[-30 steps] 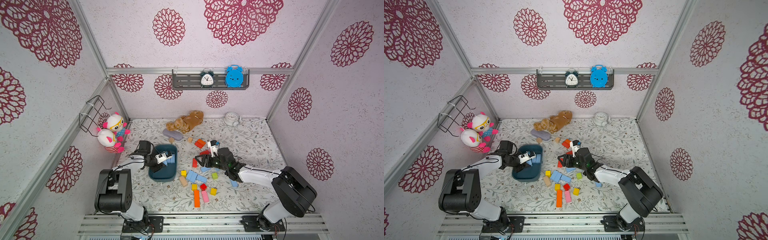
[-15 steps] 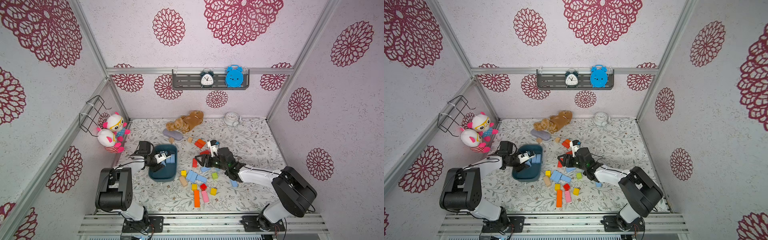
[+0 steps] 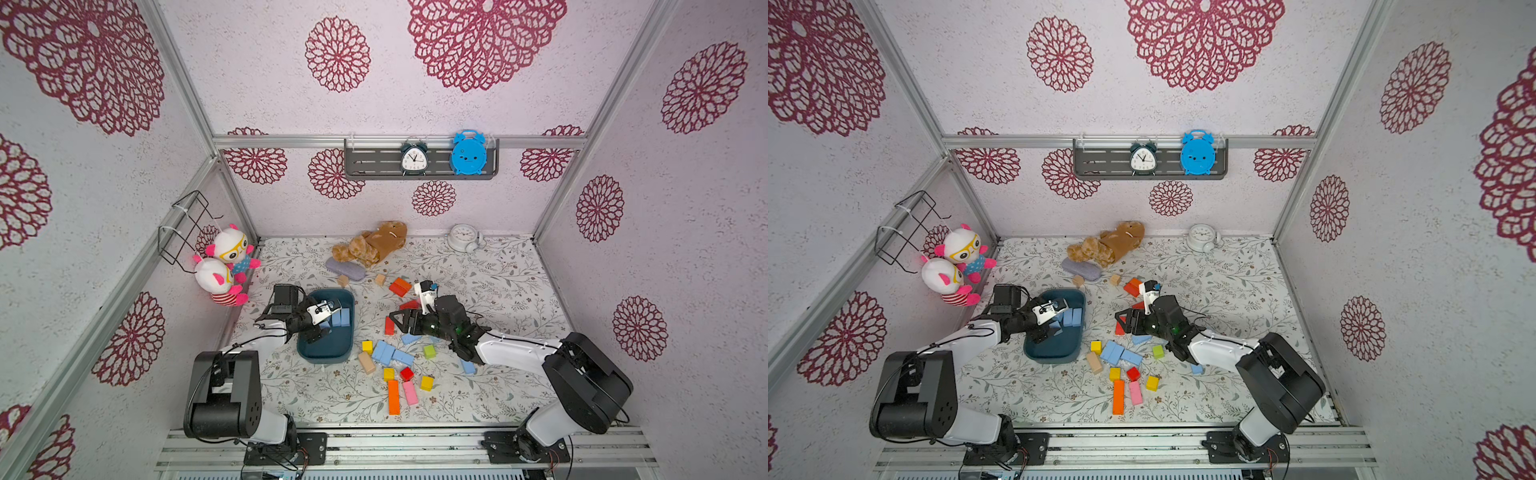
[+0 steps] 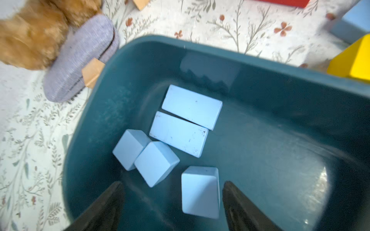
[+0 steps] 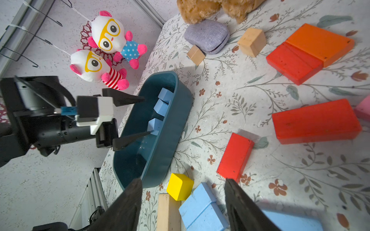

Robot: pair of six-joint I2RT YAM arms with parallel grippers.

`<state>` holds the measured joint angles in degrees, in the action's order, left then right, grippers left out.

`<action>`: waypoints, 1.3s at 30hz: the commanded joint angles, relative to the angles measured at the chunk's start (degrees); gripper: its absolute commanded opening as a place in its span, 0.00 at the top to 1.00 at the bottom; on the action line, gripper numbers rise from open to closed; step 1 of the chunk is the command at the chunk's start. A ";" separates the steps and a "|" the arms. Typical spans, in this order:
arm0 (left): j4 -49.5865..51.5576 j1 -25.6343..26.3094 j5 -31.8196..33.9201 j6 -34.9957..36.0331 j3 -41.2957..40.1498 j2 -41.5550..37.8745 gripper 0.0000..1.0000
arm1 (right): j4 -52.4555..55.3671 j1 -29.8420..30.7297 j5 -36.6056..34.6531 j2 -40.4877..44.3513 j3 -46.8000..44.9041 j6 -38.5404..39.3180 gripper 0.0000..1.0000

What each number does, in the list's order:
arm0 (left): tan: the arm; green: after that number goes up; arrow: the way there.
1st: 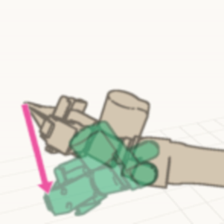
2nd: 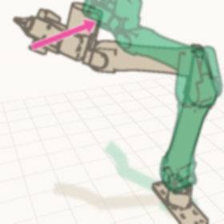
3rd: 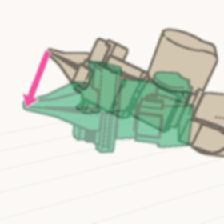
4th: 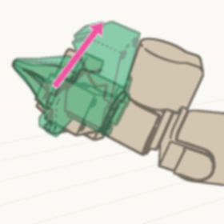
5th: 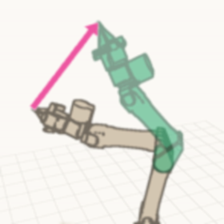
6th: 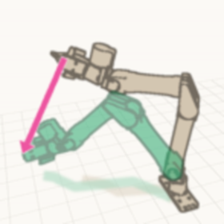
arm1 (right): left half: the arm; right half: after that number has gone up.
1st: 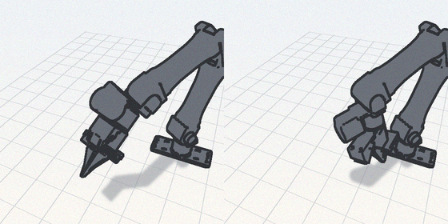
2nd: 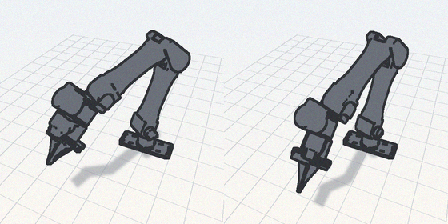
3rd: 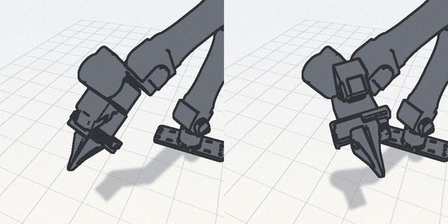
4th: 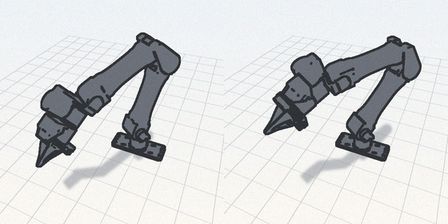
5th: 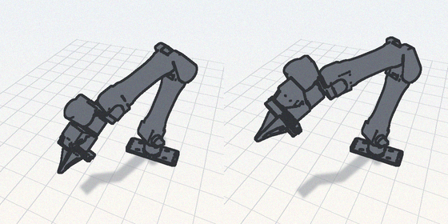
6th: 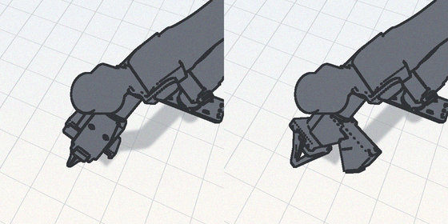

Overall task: Pick out the blue building blocks
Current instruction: Place the building block in the storage box, then pick up the building block from the center of the board.

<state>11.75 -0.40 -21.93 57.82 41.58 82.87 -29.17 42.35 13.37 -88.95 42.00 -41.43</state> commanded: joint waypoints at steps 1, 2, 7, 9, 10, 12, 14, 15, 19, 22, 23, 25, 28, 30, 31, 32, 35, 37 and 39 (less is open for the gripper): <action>1.82 1.07 -5.84 -4.33 0.69 -3.98 0.14 | 4.43 1.01 -5.24 0.17 3.26 2.90 0.33; 1.89 1.79 -7.07 -7.81 1.25 -4.71 0.12 | 6.24 1.27 -6.59 0.18 3.68 3.42 0.33; 0.25 6.26 -12.93 -28.57 4.73 -7.23 0.07 | 17.36 2.21 -14.02 -0.13 6.37 6.18 0.33; -0.71 7.82 -14.21 -35.22 5.98 -7.37 0.06 | 20.59 2.21 -16.32 -0.42 7.25 6.68 0.33; -1.16 8.62 -14.36 -38.23 6.67 -7.30 0.05 | 22.36 2.21 -17.27 -0.64 7.97 6.88 0.33; -2.52 9.81 -14.45 -43.10 7.51 -7.05 0.04 | 26.06 2.20 -19.05 -1.33 9.36 7.13 0.33; -4.38 10.65 -14.32 -47.13 8.14 -6.42 0.03 | 29.10 2.21 -20.33 -2.20 10.35 7.18 0.33; -4.85 10.92 -14.29 -48.80 8.76 -5.96 0.03 | 30.49 2.21 -21.00 -2.62 10.78 7.31 0.33; -3.85 11.38 -13.88 -51.40 11.79 -3.44 0.03 | 36.87 0.67 -23.20 -4.99 13.56 8.74 0.33; -3.07 11.81 -12.21 -51.40 13.90 -1.16 0.03 | 42.91 -1.18 -24.91 -6.70 16.18 10.29 0.31; -2.76 12.03 -11.79 -51.41 14.56 -0.41 0.03 | 44.48 -1.61 -25.71 -7.00 16.61 10.88 0.30; -1.59 12.57 -10.87 -51.49 16.11 1.32 0.03 | 46.78 -2.93 -26.95 -7.18 17.06 11.96 0.30; -0.25 13.45 -9.88 -51.59 17.37 2.96 0.03 | 47.57 -4.99 -25.91 -7.13 16.89 13.30 0.30; -0.15 13.99 -9.46 -51.28 17.80 3.63 0.03 | 48.59 -5.74 -25.17 -7.52 17.35 14.14 0.30; 0.08 14.09 -9.32 -51.02 18.32 4.12 0.03 | 49.34 -5.78 -24.72 -7.87 17.69 14.42 0.30; 0.86 14.18 -9.07 -50.80 19.19 4.65 0.03 | 49.86 -5.79 -24.20 -8.20 17.96 14.55 0.30; 5.32 14.60 -8.24 -50.11 23.53 6.91 0.03 | 50.93 -5.78 -22.21 -8.87 17.94 13.68 0.31; 6.26 14.67 -7.79 -50.29 25.52 8.18 0.03 | 51.07 -5.83 -21.89 -9.07 17.83 13.66 0.31; 6.56 14.72 -7.53 -49.95 26.88 9.24 0.03 | 51.85 -6.25 -21.74 -10.07 18.65 13.93 0.33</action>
<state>15.92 13.96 -30.35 7.25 66.37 90.87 20.01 36.29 -9.17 -98.37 58.72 -28.38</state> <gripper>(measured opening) 0.969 0.669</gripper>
